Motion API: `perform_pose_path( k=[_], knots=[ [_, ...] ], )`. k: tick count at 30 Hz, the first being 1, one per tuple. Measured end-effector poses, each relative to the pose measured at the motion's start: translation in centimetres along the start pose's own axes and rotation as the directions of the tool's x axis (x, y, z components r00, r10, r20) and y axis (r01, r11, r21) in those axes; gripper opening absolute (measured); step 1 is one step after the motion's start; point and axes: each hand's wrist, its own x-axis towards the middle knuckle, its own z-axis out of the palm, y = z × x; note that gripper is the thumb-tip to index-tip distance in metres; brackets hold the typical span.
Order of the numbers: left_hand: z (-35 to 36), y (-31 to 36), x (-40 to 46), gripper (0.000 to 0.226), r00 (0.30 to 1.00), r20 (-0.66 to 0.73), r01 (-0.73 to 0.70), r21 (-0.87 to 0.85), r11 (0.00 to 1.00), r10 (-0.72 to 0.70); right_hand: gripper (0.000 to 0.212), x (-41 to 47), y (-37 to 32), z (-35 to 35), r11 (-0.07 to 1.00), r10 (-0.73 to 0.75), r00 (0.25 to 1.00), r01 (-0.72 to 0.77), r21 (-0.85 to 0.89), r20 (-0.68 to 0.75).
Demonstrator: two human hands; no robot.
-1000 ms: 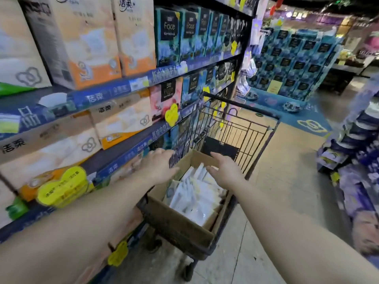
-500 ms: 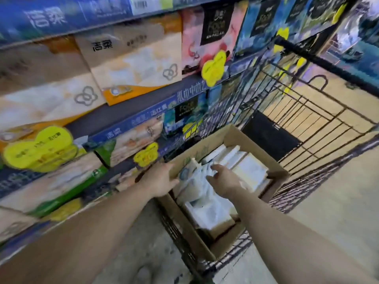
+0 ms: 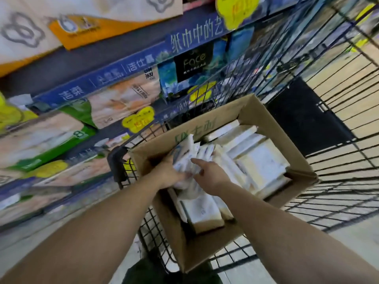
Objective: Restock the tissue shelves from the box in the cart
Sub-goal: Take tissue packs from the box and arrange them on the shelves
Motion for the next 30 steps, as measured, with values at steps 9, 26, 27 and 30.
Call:
perform_pose_path(
  k=[9,26,27,30],
  knots=[
    [-1.3,0.5,-0.9,0.030,0.999,-0.022,-0.039,0.331,0.943,0.049,0.043,0.6,0.5,0.4,1.000,-0.012,1.000,0.012,0.018,-0.011],
    [-1.1,3.3,-1.8,0.014,0.991,-0.109,0.059,-0.144,0.988,-0.075,0.017,-0.5,-0.5,-1.9,0.688,0.148,0.974,-0.226,0.689,0.172],
    [-1.1,2.7,-1.5,0.026,0.980,-0.154,0.101,-0.143,0.985,-0.122,0.021,-0.4,-0.3,-1.8,0.703,0.157,0.975,-0.223,0.675,0.158],
    [-0.2,1.8,-1.8,0.055,0.957,-0.057,0.256,-0.298,0.920,-0.285,0.025,-0.9,0.2,-2.4,0.743,0.161,0.969,-0.244,0.624,0.187]
  ],
)
